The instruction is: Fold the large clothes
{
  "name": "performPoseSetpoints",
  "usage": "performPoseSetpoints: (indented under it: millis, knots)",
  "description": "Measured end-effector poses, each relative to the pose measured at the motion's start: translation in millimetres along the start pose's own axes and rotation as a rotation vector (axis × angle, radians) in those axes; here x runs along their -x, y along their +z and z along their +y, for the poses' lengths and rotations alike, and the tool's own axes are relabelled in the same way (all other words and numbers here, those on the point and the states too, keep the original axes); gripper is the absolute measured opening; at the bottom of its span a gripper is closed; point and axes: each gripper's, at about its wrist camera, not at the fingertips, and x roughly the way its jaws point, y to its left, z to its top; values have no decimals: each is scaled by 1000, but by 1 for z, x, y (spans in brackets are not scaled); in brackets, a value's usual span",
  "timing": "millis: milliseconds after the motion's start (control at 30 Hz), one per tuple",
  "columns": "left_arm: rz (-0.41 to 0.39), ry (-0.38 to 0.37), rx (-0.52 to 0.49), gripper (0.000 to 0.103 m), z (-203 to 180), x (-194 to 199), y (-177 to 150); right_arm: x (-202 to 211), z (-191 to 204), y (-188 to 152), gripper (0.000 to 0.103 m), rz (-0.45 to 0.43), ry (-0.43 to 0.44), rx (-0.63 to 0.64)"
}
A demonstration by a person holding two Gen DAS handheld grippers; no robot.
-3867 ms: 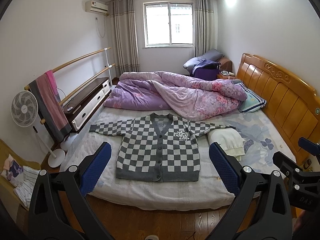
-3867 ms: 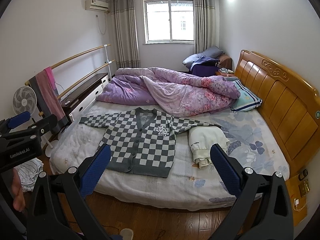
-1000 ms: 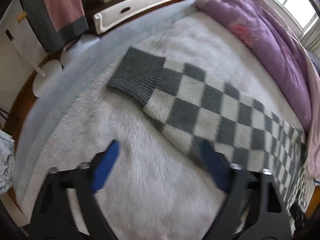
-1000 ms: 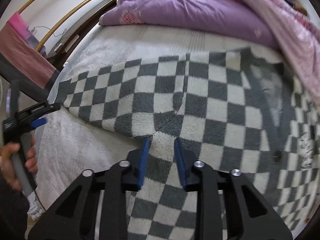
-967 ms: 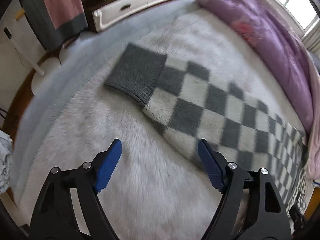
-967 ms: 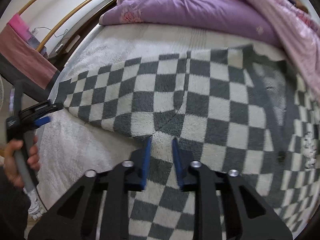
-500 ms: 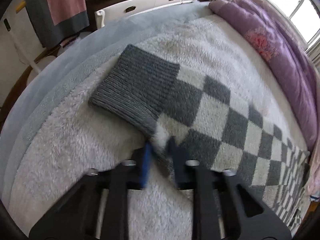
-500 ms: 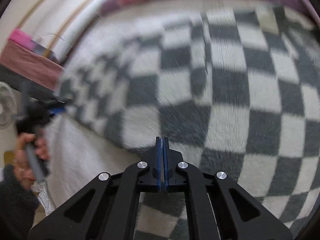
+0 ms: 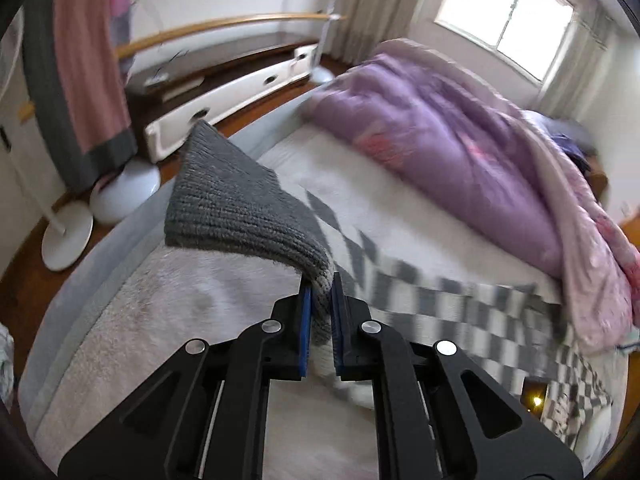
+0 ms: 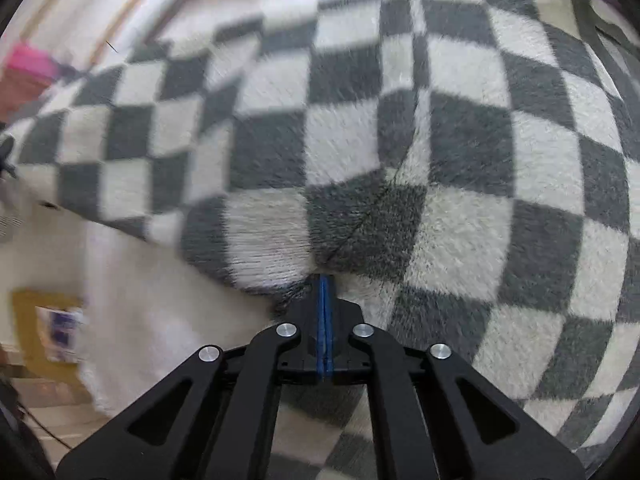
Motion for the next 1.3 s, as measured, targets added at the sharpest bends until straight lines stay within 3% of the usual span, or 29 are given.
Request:
performPoseSetpoints:
  millis: [67, 167, 300, 533, 633, 700, 733, 800, 900, 967, 1000, 1033, 1100, 1200, 1300]
  knots:
    - [-13, -29, -20, 8, -30, 15, -1, 33, -17, -7, 1, -59, 57, -18]
    - [-35, -39, -73, 8, -88, 32, -10, 86, -57, -21, 1, -145, 50, -35]
    - [-32, -58, -130, 8, -171, 39, -33, 155, -131, -44, 1, -244, -30, -66]
    - [-10, -84, -345, 8, -360, 25, -117, 299, -264, -93, 1, -391, -205, -99]
    - [68, -129, -388, 8, -422, -1, -159, 347, -312, -111, 4, -429, -293, -118]
    - [123, -107, -439, 9, -456, -25, -191, 373, -338, -129, 4, -444, -337, -139]
    - [195, -81, -486, 9, -475, -47, -214, 383, -355, -137, 4, -451, -355, -149]
    - [290, -37, -521, 10, -492, -75, -246, 397, -382, -149, 4, -465, -377, -176]
    - [397, -23, -505, 22, -494, -98, -275, 410, -421, -163, 5, -480, -394, -246]
    - [407, -23, -479, 41, -490, -98, -283, 421, -444, -175, 5, -505, -406, -312]
    - [386, -48, -446, 57, -488, -95, -283, 427, -456, -180, 5, -516, -417, -354]
    - [365, -56, -426, 62, -485, -92, -282, 434, -471, -185, 6, -523, -417, -399]
    - [337, -93, -387, 68, -483, -88, -276, 444, -493, -192, 6, -542, -399, -470]
    - [368, -127, -365, 70, -489, -90, -271, 460, -526, -201, 9, -573, -364, -587]
    - [443, -46, -441, 70, -498, -107, -281, 481, -553, -207, 12, -617, -365, -662]
